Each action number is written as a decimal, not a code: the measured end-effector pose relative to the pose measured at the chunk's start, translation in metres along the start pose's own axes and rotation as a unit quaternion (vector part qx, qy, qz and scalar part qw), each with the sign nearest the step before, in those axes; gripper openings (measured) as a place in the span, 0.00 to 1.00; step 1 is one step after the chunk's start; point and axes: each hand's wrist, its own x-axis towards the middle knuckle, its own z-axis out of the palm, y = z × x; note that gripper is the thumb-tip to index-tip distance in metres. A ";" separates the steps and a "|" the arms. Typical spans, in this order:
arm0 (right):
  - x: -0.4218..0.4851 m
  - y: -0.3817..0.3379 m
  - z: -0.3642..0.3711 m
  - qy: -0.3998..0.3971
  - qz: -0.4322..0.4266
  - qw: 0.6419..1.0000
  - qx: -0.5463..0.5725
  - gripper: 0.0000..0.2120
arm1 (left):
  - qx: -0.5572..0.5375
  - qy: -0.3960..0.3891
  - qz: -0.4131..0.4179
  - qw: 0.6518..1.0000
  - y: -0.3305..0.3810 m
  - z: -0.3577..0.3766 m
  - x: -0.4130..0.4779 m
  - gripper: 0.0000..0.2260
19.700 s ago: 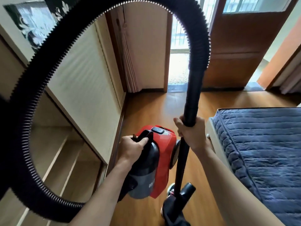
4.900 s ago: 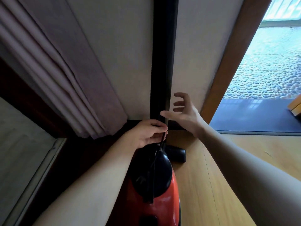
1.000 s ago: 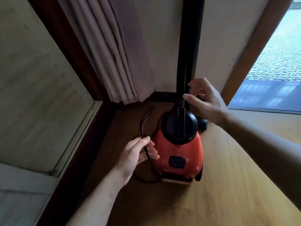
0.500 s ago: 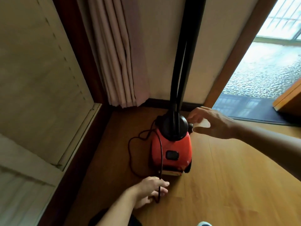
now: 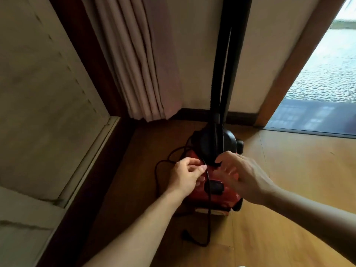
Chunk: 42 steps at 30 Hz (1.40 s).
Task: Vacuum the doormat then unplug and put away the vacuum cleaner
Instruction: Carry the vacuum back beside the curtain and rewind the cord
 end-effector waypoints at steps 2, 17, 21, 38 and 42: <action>-0.003 0.002 0.018 0.023 0.035 0.999 0.027 0.21 | -0.027 -0.021 -0.023 0.999 -0.006 0.005 0.001 0.06; -0.013 -0.023 0.050 0.022 0.217 0.929 0.300 0.10 | 0.227 0.132 0.109 0.959 -0.026 -0.044 0.014 0.25; -0.025 -0.028 0.047 0.009 0.223 0.910 0.349 0.07 | 0.320 0.035 0.223 0.920 -0.036 -0.053 0.024 0.19; 0.026 -0.058 0.085 -0.160 0.365 0.834 0.381 0.12 | 0.172 -0.250 0.158 0.940 -0.030 -0.091 -0.044 0.02; 0.025 -0.059 0.103 -0.075 0.237 0.954 0.166 0.07 | 0.111 -0.329 0.027 0.937 -0.032 -0.101 -0.053 0.11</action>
